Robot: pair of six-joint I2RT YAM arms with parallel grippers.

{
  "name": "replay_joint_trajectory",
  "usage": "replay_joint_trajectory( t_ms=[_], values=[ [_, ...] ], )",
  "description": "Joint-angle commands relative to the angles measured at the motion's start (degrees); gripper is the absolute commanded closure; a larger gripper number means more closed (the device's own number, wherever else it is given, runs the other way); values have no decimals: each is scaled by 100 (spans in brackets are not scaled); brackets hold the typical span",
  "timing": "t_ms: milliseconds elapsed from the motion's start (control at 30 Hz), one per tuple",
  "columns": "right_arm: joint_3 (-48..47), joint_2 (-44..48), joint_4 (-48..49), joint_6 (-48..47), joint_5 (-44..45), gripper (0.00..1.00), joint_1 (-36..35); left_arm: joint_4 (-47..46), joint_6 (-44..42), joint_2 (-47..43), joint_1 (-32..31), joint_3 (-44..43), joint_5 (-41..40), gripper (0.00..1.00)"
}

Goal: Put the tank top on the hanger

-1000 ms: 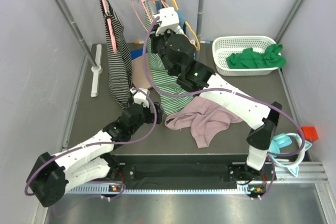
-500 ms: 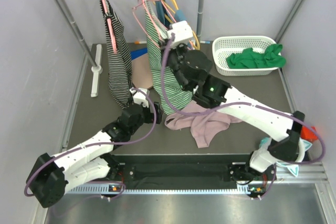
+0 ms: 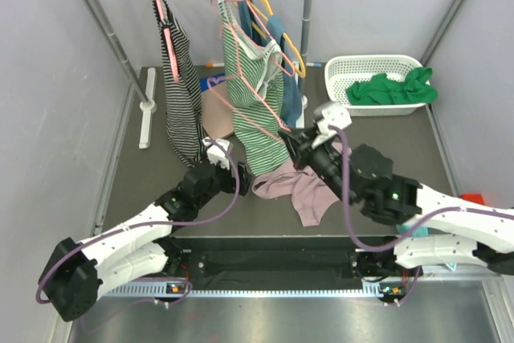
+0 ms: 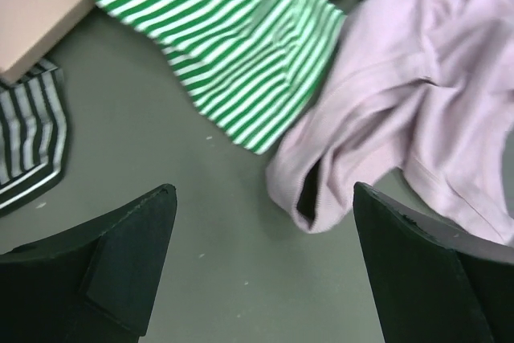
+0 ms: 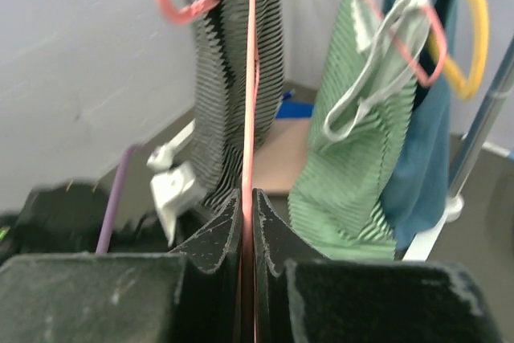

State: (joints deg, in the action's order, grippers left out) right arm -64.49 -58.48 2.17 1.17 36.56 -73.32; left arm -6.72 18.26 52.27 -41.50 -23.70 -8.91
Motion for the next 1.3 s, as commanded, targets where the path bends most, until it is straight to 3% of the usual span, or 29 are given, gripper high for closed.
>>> replay_joint_trajectory(
  t_ms=[0,200,467,867,1133,1167,1267],
  values=[
    [462,1100,-995,829,212,100,-455,-856,-323,-59,1,146,1212,6],
    [1025,2252,-2438,1727,185,100,-666,-1279,-385,581,-16,209,1603,12],
    [1281,3377,-3258,2010,501,100,-675,-1411,-148,1575,-34,41,1428,16],
    [1263,3870,-3794,2089,959,100,-675,-1754,20,2068,-95,24,1488,30],
    [1254,4002,-3953,2168,1064,100,-666,-1657,-164,2340,-377,-161,1217,33],
    [1255,3985,-3962,2177,1064,100,-666,-1648,-174,2384,-429,-178,1207,35],
    [1255,3941,-3979,2186,1117,100,-666,-1709,-165,2647,-491,-345,1487,76]
  ],
)
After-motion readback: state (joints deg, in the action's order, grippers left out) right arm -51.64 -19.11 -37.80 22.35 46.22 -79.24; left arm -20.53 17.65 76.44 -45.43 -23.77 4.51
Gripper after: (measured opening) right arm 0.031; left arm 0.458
